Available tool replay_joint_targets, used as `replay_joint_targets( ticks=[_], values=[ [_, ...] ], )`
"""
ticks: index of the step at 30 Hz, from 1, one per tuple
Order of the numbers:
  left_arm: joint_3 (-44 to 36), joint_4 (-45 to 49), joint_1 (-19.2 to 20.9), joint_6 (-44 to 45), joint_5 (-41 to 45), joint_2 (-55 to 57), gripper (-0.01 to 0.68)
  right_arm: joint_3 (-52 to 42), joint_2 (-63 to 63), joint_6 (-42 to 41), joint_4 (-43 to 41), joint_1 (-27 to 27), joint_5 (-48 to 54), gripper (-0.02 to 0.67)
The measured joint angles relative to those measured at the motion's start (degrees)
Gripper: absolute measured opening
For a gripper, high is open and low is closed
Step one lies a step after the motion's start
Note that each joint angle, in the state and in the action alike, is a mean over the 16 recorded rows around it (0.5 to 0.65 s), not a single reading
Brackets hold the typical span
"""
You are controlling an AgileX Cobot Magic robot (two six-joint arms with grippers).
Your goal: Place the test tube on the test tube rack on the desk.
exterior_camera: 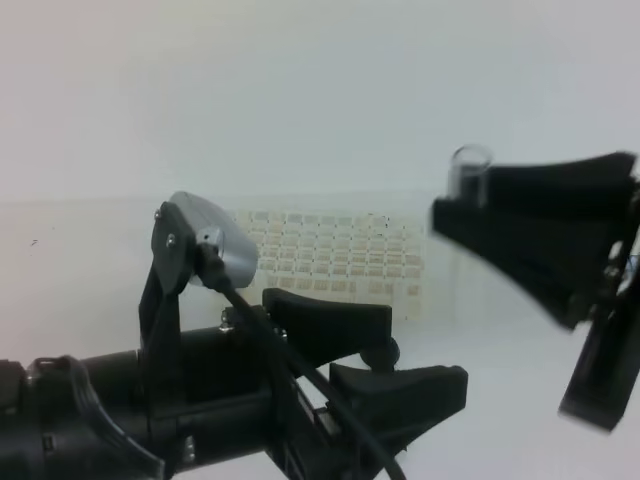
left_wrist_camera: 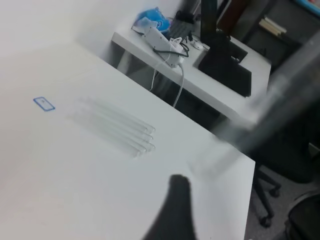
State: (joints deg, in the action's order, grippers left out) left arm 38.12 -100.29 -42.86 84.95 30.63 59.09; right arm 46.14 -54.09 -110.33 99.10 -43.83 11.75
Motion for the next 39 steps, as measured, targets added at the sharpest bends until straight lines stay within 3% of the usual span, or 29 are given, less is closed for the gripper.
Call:
replay_joint_targets(
  ticks=[4, 11, 14, 21, 28, 34, 39],
  values=[
    [0.09, 3.12, -0.02, -1.85, -0.03, -2.01, 0.396, -0.07, 4.40, -4.75, 0.07, 0.00, -7.01, 0.126],
    [0.24, 14.43, -1.65, -10.02, -1.72, -8.23, 0.098, -3.06, 16.51, -10.51, 0.34, 0.00, -18.71, 0.125],
    [-0.11, 21.69, -2.91, -16.19, -5.03, -10.94, 0.013, -6.26, 21.76, -11.31, 0.50, 0.00, -21.46, 0.125],
    [-4.97, 35.43, -5.60, -28.77, -23.01, -13.99, -0.001, -16.45, 26.81, -9.80, 0.75, 0.00, -20.41, 0.125],
    [-13.83, 32.70, -6.05, -28.98, -48.84, -10.90, -0.001, -21.42, 17.34, -10.31, 0.79, 0.00, -12.11, 0.125],
    [-19.36, 24.39, -5.62, -22.84, -62.52, -7.36, -0.001, -15.71, 1.04, -15.58, 0.61, 0.03, -5.08, 0.125],
    [-20.60, 20.46, -5.56, -19.05, -65.47, -5.92, -0.001, -6.00, -13.10, -19.20, 0.43, 0.78, -2.14, 0.125]
  ],
)
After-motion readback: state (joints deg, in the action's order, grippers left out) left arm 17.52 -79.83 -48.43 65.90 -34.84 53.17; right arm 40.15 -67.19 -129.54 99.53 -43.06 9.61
